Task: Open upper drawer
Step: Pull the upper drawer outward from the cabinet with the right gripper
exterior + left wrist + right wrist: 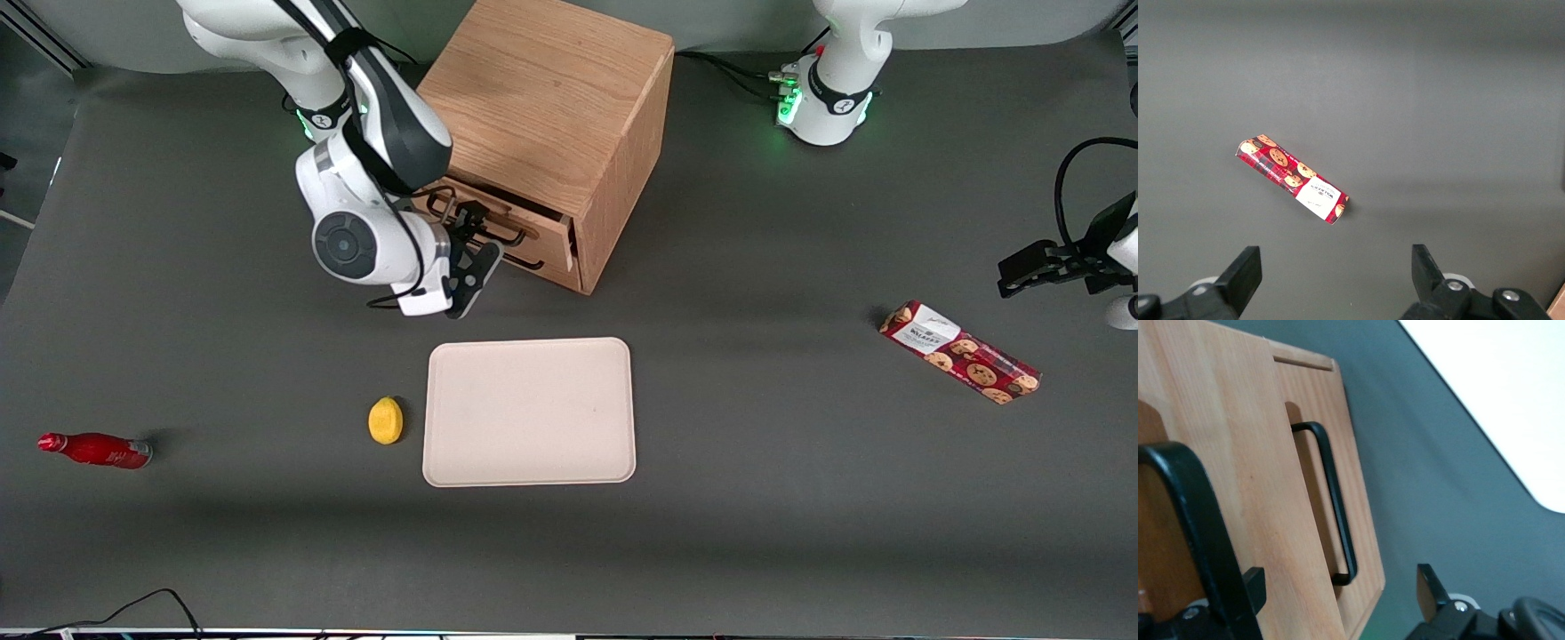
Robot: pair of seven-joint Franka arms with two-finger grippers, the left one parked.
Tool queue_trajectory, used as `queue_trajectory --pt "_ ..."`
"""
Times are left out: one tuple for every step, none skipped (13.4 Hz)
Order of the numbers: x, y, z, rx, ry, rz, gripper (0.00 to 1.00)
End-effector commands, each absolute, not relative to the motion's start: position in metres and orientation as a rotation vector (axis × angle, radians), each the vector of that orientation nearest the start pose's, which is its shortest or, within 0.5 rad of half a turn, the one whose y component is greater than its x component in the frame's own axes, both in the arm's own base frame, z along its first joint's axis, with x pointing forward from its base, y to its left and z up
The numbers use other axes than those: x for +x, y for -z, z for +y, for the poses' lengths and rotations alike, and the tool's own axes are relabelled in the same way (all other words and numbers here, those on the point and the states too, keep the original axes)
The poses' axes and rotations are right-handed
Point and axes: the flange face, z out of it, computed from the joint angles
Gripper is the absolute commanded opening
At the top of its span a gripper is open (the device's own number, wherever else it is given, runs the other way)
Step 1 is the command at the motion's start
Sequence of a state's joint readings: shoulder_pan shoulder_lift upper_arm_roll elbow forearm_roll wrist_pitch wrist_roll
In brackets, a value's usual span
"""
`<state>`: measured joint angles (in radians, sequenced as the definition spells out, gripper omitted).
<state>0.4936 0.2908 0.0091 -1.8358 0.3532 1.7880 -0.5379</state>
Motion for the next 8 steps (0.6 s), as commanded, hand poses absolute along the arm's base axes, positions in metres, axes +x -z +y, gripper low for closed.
queue_trajectory --pt "0.528 -0.343 0.302 -2.46 -0.436 -1.238 1.0" --pt "0.533 -0.345 0.3 -2.465 -0.424 -1.233 1.0" --pt "0.537 -0.344 0.3 -2.464 -0.421 -1.233 1.0" --pt "0.542 -0.345 0.3 -2.455 -0.407 -1.248 1.0" --pt "0.551 -0.343 0.292 -2.458 -0.398 -1.24 1.0" --pt "0.555 -0.343 0.292 -2.45 -0.392 -1.248 1.0" --pt "0.56 -0.342 0.287 -2.45 -0.387 -1.245 1.0" --pt "0.565 -0.341 0.282 -2.453 -0.383 -1.235 1.0"
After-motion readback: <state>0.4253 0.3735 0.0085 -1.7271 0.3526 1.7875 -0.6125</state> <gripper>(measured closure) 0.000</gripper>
